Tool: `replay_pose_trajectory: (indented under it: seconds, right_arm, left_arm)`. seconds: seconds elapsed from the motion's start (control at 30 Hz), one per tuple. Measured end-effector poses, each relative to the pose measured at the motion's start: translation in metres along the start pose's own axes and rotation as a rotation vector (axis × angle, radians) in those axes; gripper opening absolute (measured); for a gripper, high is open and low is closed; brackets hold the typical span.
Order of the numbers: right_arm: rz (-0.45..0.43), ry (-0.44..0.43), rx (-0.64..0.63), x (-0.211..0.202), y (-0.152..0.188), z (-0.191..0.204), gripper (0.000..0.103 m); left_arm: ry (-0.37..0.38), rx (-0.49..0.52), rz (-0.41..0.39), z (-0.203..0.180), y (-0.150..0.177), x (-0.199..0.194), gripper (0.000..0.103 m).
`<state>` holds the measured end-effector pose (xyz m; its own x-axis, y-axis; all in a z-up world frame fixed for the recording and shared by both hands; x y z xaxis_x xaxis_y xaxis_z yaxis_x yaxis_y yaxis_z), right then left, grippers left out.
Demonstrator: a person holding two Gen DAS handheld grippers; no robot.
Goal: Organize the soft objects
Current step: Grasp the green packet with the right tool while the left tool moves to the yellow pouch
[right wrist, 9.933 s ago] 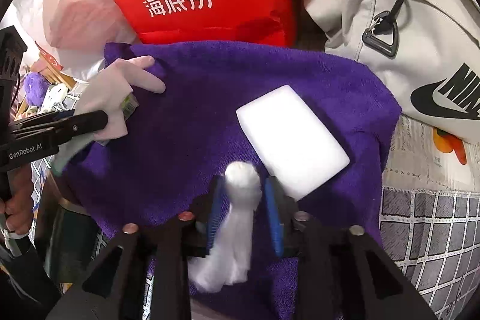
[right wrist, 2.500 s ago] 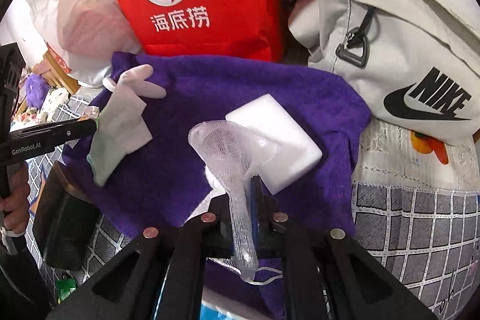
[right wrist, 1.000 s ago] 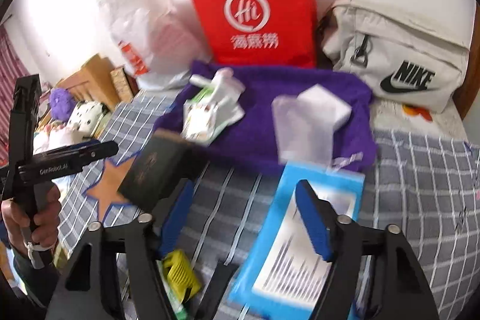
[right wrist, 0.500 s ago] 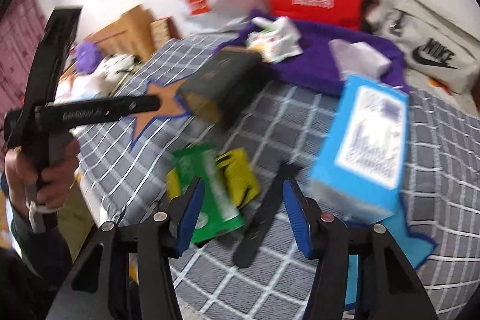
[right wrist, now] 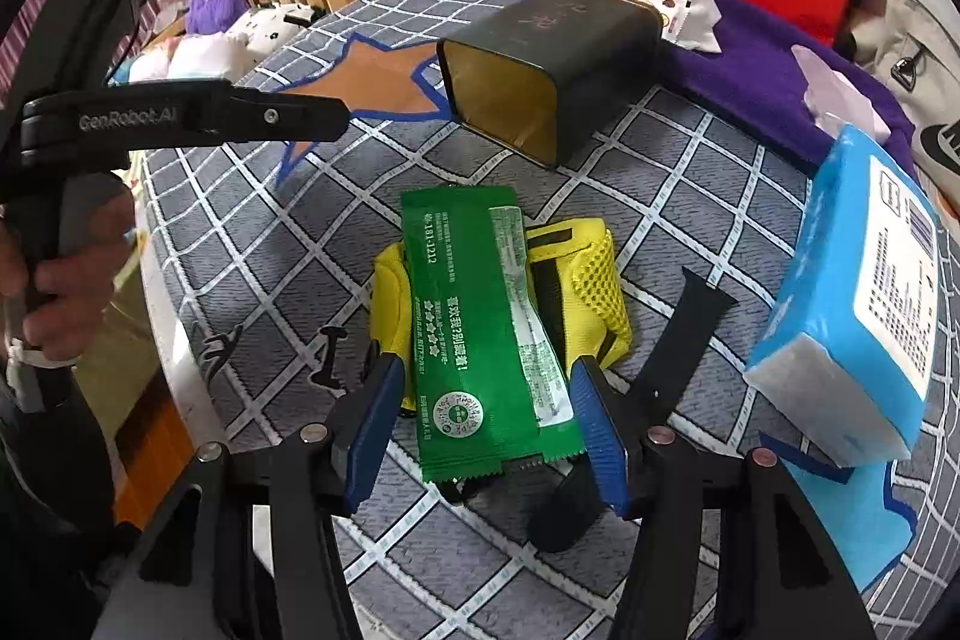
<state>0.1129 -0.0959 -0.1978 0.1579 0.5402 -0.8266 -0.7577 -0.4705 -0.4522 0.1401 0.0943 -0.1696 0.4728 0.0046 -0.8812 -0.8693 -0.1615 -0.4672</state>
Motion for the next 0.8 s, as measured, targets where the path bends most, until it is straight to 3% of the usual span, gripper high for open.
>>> replay_pose_trajectory:
  seconds: [0.13,0.33,0.5,0.8]
  right_arm:
    - [0.016,-0.016,0.013,0.002,-0.001,-0.005,0.060]
    - [0.021,0.012,-0.002,0.003,0.005,-0.008,0.039]
    - [-0.038,-0.008,0.016,-0.011,0.004,-0.008,0.034]
    - [-0.116,0.012,0.047,-0.043,0.018,-0.010,0.034]
  left_arm:
    - [0.009,-0.006,0.002,0.002,0.001,0.001,0.072]
    - [0.014,0.003,0.001,0.000,0.005,-0.002,0.072]
    - [0.006,0.018,-0.004,-0.005,0.007,-0.007,0.072]
    - [0.004,0.056,-0.007,-0.021,0.015,-0.010,0.072]
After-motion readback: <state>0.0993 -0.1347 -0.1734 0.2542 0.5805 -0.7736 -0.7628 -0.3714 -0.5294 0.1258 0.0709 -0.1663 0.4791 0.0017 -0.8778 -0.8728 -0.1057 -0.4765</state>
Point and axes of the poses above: each gripper's, at about its wrist camera, not at the fingertips, and x roughly the way its jaws point, z to its left, y to its underside, the point moved 4 cm from there along x, roughly the way its jaws point, and after that the axes turned 13 degrees about -y, right-handed, at the moved point
